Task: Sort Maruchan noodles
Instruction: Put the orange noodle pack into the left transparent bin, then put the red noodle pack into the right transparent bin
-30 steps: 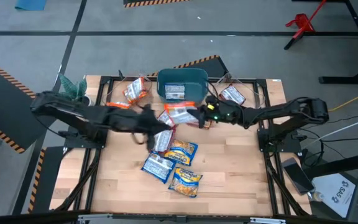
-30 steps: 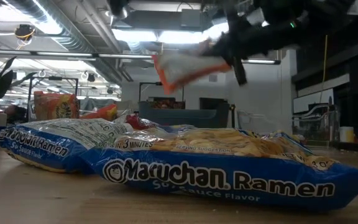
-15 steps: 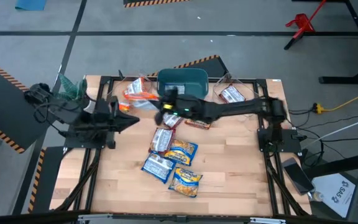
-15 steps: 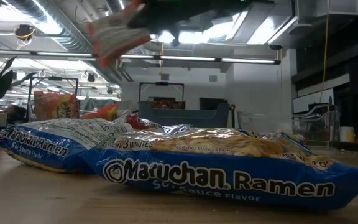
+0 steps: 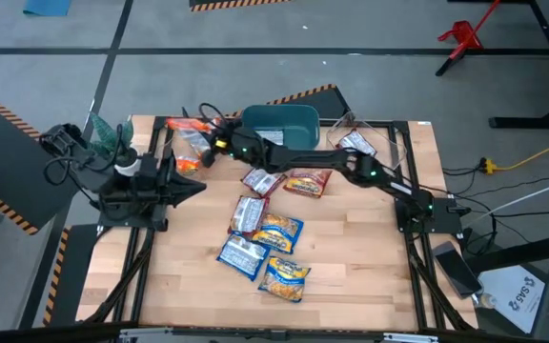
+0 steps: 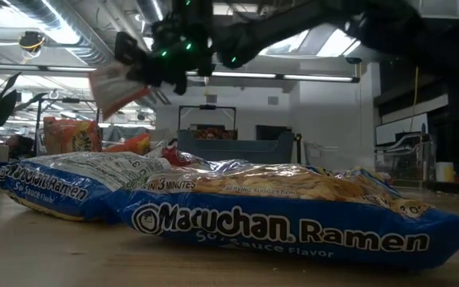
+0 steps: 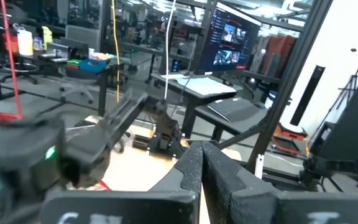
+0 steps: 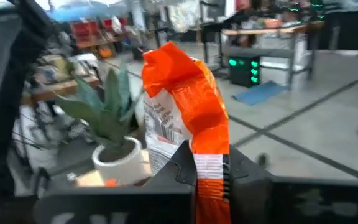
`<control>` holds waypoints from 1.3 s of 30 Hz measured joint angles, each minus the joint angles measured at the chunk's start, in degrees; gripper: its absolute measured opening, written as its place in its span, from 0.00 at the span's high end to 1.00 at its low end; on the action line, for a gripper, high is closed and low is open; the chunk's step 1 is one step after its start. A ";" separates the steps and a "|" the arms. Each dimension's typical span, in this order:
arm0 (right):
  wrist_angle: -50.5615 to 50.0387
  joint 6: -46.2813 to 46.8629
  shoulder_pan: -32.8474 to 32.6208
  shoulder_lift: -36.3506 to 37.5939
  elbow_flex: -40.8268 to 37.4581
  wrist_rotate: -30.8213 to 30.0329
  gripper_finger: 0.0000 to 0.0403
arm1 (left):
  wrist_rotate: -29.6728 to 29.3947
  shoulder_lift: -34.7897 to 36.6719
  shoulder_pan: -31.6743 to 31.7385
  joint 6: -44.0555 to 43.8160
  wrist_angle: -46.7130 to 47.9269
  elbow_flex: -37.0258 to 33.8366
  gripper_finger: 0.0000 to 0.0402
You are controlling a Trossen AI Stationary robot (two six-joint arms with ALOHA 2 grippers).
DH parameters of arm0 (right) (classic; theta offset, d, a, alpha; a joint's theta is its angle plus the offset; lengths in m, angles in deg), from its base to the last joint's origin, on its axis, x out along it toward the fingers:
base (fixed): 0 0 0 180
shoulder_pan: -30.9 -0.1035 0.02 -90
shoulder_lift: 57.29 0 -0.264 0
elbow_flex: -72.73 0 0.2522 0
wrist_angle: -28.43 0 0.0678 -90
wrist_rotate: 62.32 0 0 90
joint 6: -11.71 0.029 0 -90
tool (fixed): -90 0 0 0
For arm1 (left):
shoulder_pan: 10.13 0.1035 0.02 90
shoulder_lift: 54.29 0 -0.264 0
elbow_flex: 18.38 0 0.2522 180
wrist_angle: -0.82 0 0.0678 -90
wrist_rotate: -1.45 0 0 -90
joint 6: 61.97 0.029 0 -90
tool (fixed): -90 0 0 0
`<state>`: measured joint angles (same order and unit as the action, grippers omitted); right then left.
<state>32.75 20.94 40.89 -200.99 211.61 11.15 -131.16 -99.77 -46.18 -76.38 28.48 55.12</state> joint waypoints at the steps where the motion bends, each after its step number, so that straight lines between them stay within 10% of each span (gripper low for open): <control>1: 0.26 0.74 0.16 -1.64 1.78 0.97 0.98 | -0.02 0.02 -0.20 0.00 -0.03 0.00 1.00; 11: -5.51 -0.67 0.40 -9.76 9.25 5.55 0.93 | -0.97 0.00 -0.92 0.00 0.24 0.00 1.00; 21: -10.87 -0.17 2.08 -7.13 9.77 14.73 0.50 | -4.74 0.00 -0.88 -0.02 0.86 0.00 1.00; 33: -57.42 -14.45 2.41 19.88 9.80 19.05 0.48 | -4.36 -2.14 -0.90 -4.54 6.25 -0.04 1.00; 39: -74.22 -15.31 2.30 38.44 10.08 10.01 0.52 | -4.27 -7.01 -0.87 -6.18 6.18 -0.04 1.00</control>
<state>-41.48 5.64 43.19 -162.55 221.69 21.16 -135.42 -106.78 -47.05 -82.57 34.66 55.08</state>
